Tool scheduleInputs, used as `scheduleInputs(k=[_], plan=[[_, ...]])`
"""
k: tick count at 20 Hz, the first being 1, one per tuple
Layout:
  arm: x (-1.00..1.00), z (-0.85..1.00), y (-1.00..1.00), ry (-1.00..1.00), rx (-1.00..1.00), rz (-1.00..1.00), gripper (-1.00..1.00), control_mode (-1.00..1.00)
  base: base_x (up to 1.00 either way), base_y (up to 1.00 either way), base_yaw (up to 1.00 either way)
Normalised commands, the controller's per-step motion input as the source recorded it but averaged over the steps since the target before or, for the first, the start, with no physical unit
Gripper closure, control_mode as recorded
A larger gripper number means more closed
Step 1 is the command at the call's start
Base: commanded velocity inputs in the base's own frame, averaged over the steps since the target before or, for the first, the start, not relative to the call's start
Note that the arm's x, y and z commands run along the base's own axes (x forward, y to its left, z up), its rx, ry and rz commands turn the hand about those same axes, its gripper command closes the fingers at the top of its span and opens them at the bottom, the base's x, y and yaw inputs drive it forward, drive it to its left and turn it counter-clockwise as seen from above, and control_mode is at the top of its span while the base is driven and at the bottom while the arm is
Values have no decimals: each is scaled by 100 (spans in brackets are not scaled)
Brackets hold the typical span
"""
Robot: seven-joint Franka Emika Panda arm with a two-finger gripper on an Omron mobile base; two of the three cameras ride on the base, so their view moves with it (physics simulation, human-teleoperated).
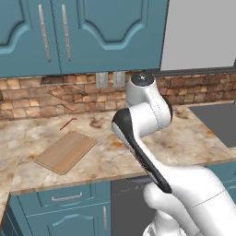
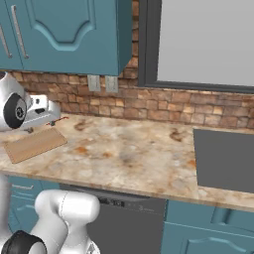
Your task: Open the drawer on the left and place the cutting tools on the cutting board.
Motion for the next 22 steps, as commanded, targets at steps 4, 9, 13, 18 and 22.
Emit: scheduleInputs(k=[4,9,13,18,22], plan=[[-57,-23,100,-4,-25,31,-100,-100,0,0,0],[-49,-28,100,-3,-23,33,-100,-100,0,0,0],[-52,-35,100,-1,-26,32,-100,-100,0,0,0],[-33,-35,74,1,-26,26,-100,-100,0,0,0],[-20,-52,17,1,-24,18,-100,-100,0,0,0]])
